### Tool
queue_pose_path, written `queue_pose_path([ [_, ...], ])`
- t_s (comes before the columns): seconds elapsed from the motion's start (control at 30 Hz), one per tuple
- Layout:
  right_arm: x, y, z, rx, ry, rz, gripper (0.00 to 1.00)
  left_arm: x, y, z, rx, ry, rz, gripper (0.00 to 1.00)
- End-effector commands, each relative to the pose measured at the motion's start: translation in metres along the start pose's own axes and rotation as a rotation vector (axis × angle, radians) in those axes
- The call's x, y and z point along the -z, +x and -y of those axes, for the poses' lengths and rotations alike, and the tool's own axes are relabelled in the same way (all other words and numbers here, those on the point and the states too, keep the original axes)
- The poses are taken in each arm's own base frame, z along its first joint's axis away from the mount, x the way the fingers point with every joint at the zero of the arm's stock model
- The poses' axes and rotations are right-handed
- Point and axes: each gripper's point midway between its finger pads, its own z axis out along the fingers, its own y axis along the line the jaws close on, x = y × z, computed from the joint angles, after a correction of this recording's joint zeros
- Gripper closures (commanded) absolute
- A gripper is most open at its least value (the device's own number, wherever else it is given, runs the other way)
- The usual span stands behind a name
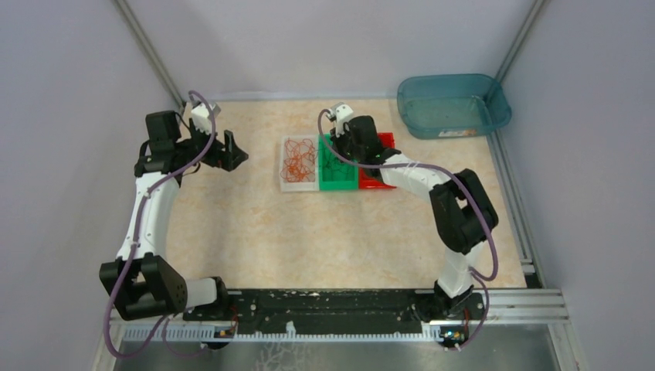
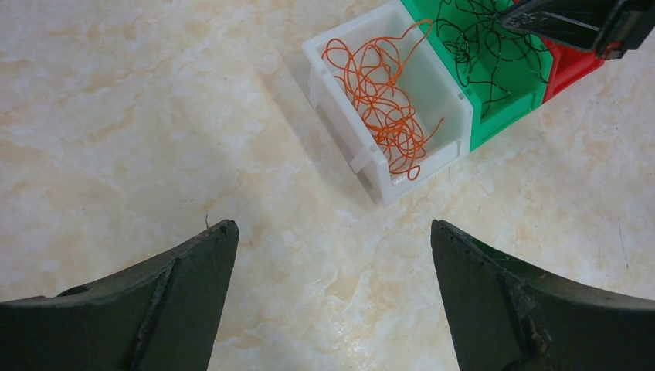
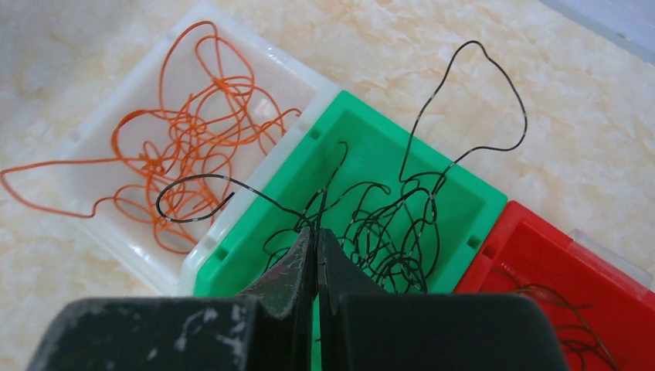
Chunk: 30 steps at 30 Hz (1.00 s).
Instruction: Untangle the cables
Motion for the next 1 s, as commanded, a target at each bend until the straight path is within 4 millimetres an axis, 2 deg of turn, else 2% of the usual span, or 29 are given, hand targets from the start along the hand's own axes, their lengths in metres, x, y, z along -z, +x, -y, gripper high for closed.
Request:
queue_pose_path([
  [0.0, -0.015, -0.042, 0.021, -0.017, 0.08, 0.112, 1.0, -0.003, 0.002, -0.007, -0.011, -0.01, 0.005, 0.0],
  [0.13, -0.027, -0.026, 0.033, -0.038, 0.139, 0.084, 1.0, -0.004, 0.006, -0.008, -0.015, -0.01, 0.001, 0.0],
  [0.43, -0.049, 0.003, 0.032, -0.067, 0.135, 0.02, 0.99, -0.006, -0.001, -0.008, -0.016, 0.001, 0.016, 0.01],
  [0.57, -0.051, 0.007, 0.031, -0.066, 0.129, 0.015, 0.92, -0.005, -0.001, -0.009, -0.019, -0.003, 0.019, 0.0],
  [0.63, -0.049, 0.004, 0.032, -0.061, 0.131, 0.021, 0.87, -0.005, -0.001, -0.009, -0.018, -0.002, 0.018, 0.0],
  [0.73, -0.042, -0.008, 0.033, -0.049, 0.137, 0.042, 0.73, -0.005, 0.001, -0.01, -0.015, -0.003, 0.014, 0.0],
  [0.77, -0.039, -0.014, 0.033, -0.047, 0.136, 0.056, 0.66, -0.005, 0.001, -0.011, -0.017, -0.005, 0.013, 0.0],
  [0.83, -0.028, -0.033, 0.031, -0.04, 0.126, 0.099, 0.58, -0.005, 0.003, -0.011, -0.022, -0.008, 0.009, 0.0],
  [0.97, -0.005, -0.068, 0.027, -0.035, 0.108, 0.16, 0.52, -0.003, 0.006, -0.013, -0.03, -0.014, 0.005, 0.0],
])
